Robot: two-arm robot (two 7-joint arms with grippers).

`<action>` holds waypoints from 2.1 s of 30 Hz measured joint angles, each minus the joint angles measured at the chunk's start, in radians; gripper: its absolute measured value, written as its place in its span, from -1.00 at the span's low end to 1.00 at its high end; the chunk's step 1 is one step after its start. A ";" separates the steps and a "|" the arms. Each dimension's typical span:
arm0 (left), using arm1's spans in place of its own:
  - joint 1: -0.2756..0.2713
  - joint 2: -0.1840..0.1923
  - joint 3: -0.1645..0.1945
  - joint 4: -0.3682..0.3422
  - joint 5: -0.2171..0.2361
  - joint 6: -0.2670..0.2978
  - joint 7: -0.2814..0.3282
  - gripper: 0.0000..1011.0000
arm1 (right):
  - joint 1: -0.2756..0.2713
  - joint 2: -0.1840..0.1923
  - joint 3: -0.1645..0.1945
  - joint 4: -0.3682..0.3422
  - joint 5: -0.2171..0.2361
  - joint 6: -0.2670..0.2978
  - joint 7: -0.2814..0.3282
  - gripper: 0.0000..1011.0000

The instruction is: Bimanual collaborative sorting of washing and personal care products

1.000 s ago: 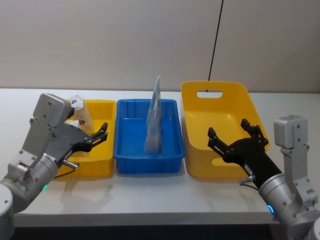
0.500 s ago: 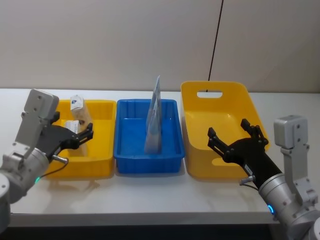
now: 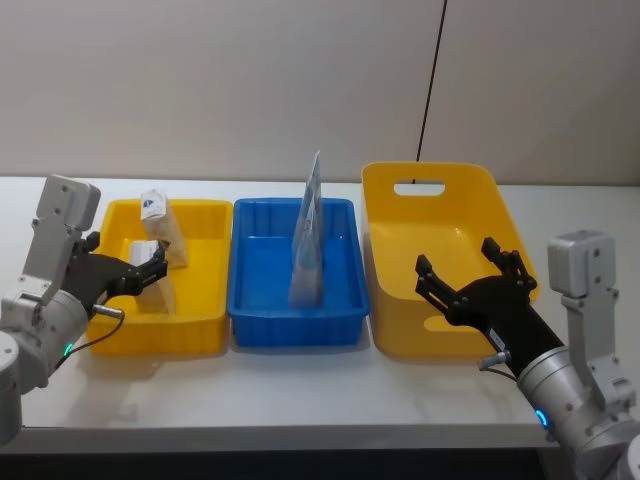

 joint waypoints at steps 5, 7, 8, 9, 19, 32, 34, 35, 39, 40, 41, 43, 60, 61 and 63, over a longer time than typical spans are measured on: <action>-0.009 -0.014 -0.011 0.026 -0.011 0.012 -0.003 0.98 | 0.000 0.000 0.000 0.000 0.000 0.000 0.000 0.98; -0.011 -0.017 -0.015 0.031 -0.015 0.015 -0.005 0.98 | 0.000 0.000 0.000 0.000 0.000 0.000 0.000 0.98; -0.012 -0.020 -0.017 0.035 -0.016 0.017 -0.006 0.98 | 0.000 0.000 0.000 0.000 0.000 0.000 0.000 0.98; -0.013 -0.023 -0.020 0.040 -0.020 0.020 -0.007 0.98 | 0.000 0.000 0.000 0.000 0.000 0.000 0.000 0.98; -0.020 -0.044 -0.037 0.065 -0.035 0.036 -0.013 0.98 | 0.000 0.000 0.000 0.000 0.000 0.000 0.000 0.98; -0.033 -0.069 -0.044 0.093 -0.038 0.051 -0.021 0.98 | 0.000 0.000 0.000 0.000 0.000 0.000 0.000 0.98; -0.037 -0.073 -0.043 0.099 -0.037 0.053 -0.022 0.98 | 0.000 0.000 0.000 0.000 0.000 0.000 0.000 0.98; -0.038 -0.075 -0.042 0.102 -0.036 0.054 -0.023 0.98 | 0.000 0.000 0.000 0.000 0.000 0.000 0.000 0.98; -0.045 -0.082 -0.039 0.115 -0.032 0.057 -0.025 0.98 | 0.000 0.000 0.000 0.000 0.000 0.000 0.000 0.98; -0.046 -0.083 -0.039 0.117 -0.031 0.058 -0.026 0.98 | 0.000 0.000 0.000 0.000 0.000 0.000 0.000 0.98; -0.049 -0.086 -0.037 0.122 -0.028 0.059 -0.027 0.98 | 0.000 0.000 0.000 0.000 0.000 0.000 0.000 0.98; -0.053 -0.090 -0.036 0.130 -0.025 0.060 -0.028 0.98 | 0.000 0.000 0.000 0.000 0.000 0.000 0.000 0.98; -0.072 -0.111 -0.039 0.184 -0.009 0.055 -0.032 0.98 | 0.000 0.000 0.000 0.000 0.000 0.000 0.000 0.98; -0.073 -0.112 -0.039 0.187 -0.008 0.053 -0.032 0.98 | 0.000 0.000 0.000 0.000 0.000 0.000 0.000 0.98; -0.075 -0.116 -0.042 0.198 -0.007 0.044 -0.032 0.98 | 0.000 0.000 0.000 0.000 0.000 0.000 0.000 0.98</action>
